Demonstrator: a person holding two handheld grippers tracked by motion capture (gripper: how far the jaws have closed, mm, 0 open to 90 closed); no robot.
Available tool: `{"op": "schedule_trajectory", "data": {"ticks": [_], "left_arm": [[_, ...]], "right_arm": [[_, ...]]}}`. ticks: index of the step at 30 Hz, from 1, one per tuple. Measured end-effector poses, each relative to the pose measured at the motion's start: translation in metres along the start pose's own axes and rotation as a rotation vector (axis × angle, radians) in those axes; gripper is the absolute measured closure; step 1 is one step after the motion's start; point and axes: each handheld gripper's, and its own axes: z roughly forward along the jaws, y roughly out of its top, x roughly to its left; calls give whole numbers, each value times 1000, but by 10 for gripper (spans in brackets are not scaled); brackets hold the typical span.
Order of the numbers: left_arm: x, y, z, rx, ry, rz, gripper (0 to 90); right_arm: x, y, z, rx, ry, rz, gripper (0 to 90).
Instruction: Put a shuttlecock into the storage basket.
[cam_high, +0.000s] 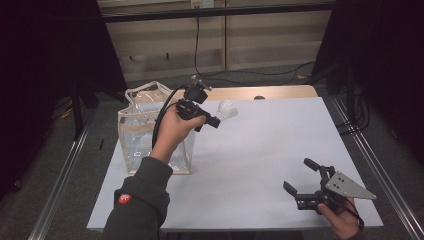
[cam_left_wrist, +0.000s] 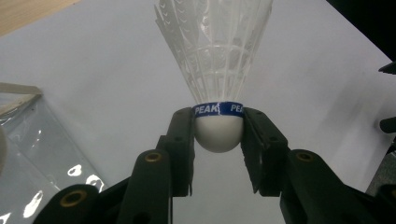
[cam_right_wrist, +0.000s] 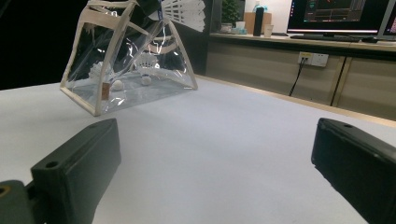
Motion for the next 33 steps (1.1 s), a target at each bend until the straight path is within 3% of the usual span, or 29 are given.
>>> {"op": "schedule_trajectory", "data": {"ticks": [33], "left_arm": [[11,-1,-32,-3,29,-35,655]], "right_arm": [[0,0,0,0,-1,-1,11]]}}
